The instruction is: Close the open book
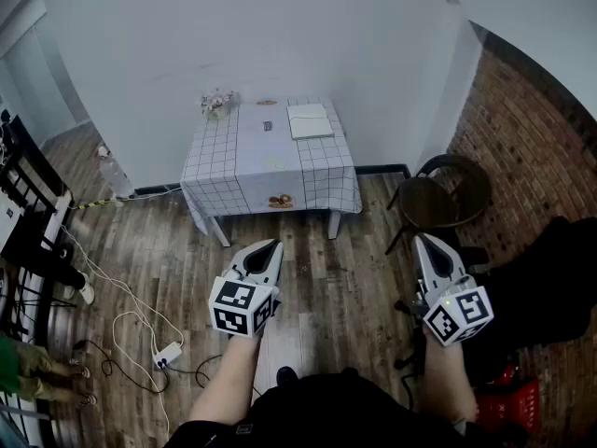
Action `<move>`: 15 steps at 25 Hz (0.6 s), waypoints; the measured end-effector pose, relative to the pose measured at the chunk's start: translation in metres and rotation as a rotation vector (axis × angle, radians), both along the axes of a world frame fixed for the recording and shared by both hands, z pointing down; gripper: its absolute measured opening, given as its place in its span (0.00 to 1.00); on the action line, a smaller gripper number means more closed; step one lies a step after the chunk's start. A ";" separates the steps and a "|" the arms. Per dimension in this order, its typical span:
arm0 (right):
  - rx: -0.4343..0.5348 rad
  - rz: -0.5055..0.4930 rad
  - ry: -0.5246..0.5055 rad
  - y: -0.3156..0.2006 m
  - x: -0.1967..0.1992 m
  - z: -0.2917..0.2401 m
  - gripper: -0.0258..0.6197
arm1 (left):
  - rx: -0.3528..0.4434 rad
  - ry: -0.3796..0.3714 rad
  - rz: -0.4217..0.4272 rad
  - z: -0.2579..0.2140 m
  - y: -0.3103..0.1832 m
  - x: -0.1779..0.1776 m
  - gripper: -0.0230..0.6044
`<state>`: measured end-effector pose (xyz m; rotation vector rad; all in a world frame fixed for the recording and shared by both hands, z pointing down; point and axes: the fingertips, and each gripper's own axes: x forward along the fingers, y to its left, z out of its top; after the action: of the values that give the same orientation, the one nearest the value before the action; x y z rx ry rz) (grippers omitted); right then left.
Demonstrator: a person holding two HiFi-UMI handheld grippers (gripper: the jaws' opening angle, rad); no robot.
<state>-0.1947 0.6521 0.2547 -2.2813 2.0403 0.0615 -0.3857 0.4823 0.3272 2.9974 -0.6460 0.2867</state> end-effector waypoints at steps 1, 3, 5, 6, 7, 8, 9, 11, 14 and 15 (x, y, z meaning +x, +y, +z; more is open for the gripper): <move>-0.002 -0.006 -0.001 -0.005 -0.004 0.001 0.04 | 0.006 0.003 0.001 -0.002 0.003 0.003 0.05; -0.011 -0.022 0.000 -0.015 -0.014 0.005 0.04 | 0.015 0.008 0.009 -0.004 0.011 0.009 0.05; -0.030 -0.036 0.000 -0.020 -0.022 0.012 0.04 | 0.014 0.013 0.025 -0.005 0.019 0.014 0.05; -0.036 -0.039 -0.003 -0.020 -0.023 0.014 0.04 | 0.013 0.015 0.033 -0.006 0.022 0.016 0.05; -0.038 -0.040 -0.008 -0.020 -0.023 0.016 0.04 | 0.013 0.016 0.038 -0.006 0.024 0.017 0.05; -0.036 -0.040 -0.011 -0.019 -0.022 0.016 0.04 | 0.013 0.016 0.041 -0.006 0.026 0.018 0.05; -0.033 -0.038 -0.013 -0.017 -0.020 0.016 0.04 | 0.015 0.015 0.043 -0.006 0.028 0.020 0.05; -0.027 -0.033 -0.015 -0.011 -0.016 0.017 0.04 | 0.016 0.013 0.044 -0.004 0.033 0.023 0.05; -0.025 -0.026 -0.011 0.002 -0.009 0.023 0.04 | 0.001 0.007 0.051 0.003 0.044 0.030 0.05; -0.024 -0.027 -0.011 0.006 -0.007 0.024 0.04 | -0.006 0.004 0.053 0.005 0.048 0.034 0.05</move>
<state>-0.2020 0.6581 0.2783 -2.2624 2.0779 0.0229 -0.3512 0.5301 0.3325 3.0125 -0.5647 0.2849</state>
